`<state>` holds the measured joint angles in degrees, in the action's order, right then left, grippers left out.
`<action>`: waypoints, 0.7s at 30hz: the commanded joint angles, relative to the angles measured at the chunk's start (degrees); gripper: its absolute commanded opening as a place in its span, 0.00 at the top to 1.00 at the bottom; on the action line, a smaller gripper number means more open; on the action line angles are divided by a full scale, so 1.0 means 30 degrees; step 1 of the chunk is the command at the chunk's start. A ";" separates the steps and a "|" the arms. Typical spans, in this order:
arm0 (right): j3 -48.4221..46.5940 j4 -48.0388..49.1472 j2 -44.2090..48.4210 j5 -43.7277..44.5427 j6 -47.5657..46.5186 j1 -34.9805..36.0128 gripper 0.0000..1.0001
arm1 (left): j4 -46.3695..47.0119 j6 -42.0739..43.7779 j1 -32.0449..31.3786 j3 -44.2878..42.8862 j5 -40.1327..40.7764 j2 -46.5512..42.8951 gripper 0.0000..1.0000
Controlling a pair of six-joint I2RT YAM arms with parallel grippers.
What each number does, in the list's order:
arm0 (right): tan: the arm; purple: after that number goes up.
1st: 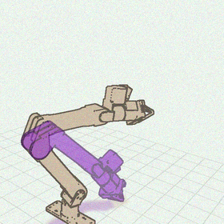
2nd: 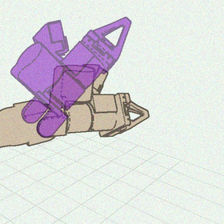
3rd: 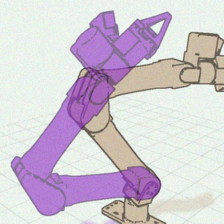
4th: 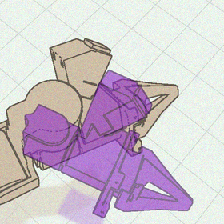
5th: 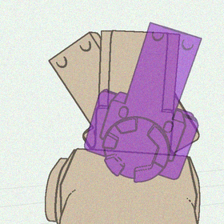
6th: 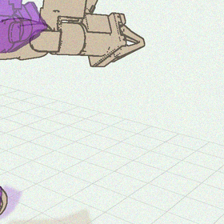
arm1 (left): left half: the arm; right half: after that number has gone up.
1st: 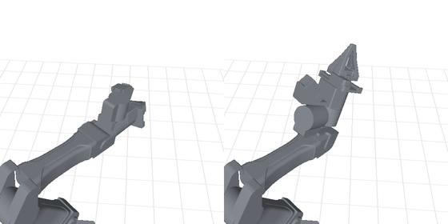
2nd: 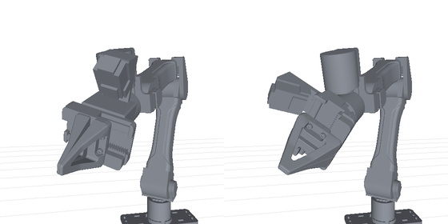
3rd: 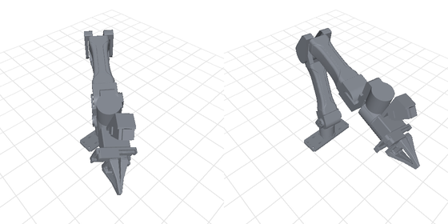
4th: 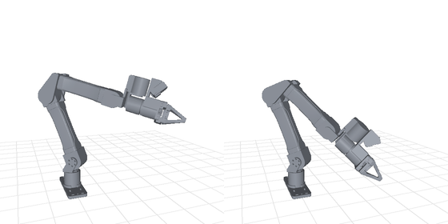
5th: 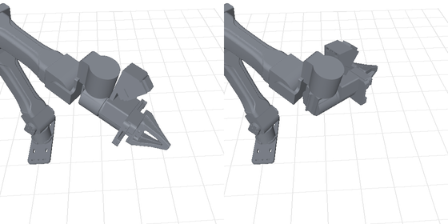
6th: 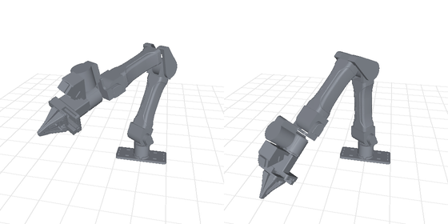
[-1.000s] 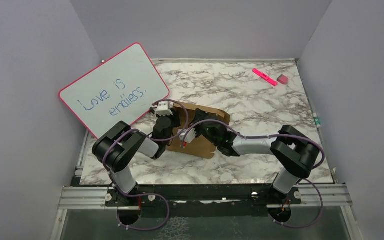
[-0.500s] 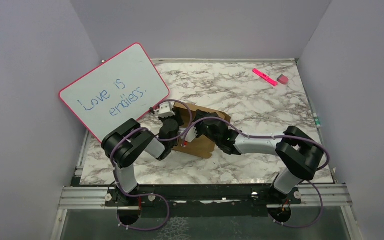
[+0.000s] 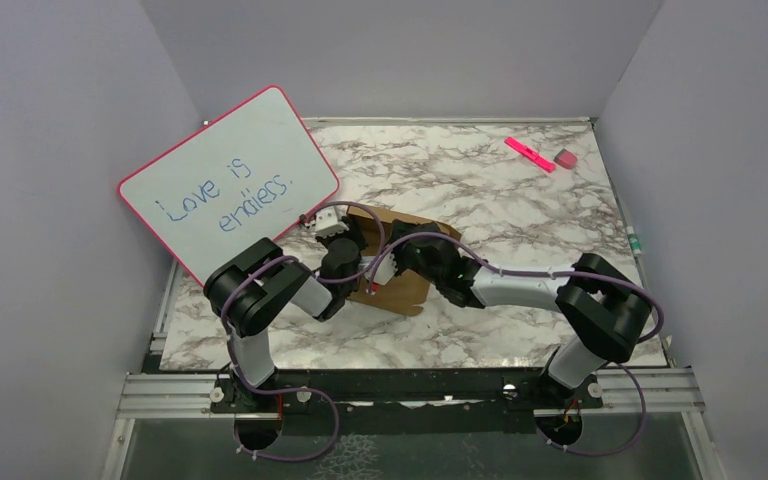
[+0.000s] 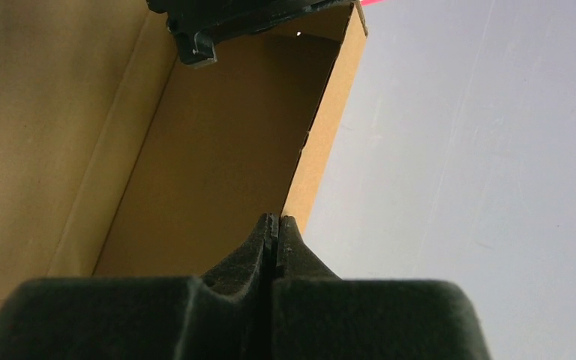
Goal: Fold the paper box
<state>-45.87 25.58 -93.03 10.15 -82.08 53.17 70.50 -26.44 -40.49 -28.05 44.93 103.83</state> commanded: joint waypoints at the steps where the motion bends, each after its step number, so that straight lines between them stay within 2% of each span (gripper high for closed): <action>1: 0.0167 -0.0974 -0.0380 -0.0556 0.2013 0.0360 0.99 | -0.1976 -0.1241 -0.0478 -0.1074 0.3782 0.0238 0.75; 7: 0.0265 0.1534 -0.1292 -0.0100 0.1579 0.0154 0.99 | -0.3307 -0.2171 -0.0463 -0.1252 0.3425 0.0456 0.78; 11: 0.0477 0.3383 -0.1783 -0.0175 0.0899 0.0018 0.99 | -0.3240 -0.1670 -0.0439 -0.1067 0.2237 0.0501 0.88; 15: 0.0402 0.3446 -0.1702 -0.0203 0.1034 -0.0100 0.98 | -0.3223 -0.0771 -0.0442 -0.0767 0.1000 0.0340 1.00; 21: 0.0350 0.1980 -0.0755 -0.0318 0.2191 -0.0238 0.86 | -0.2795 0.1013 -0.0449 -0.0317 -0.0557 -0.0194 1.00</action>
<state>-44.23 34.37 -96.01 8.12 -81.52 51.37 65.49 -27.94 -39.79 -29.56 44.12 103.68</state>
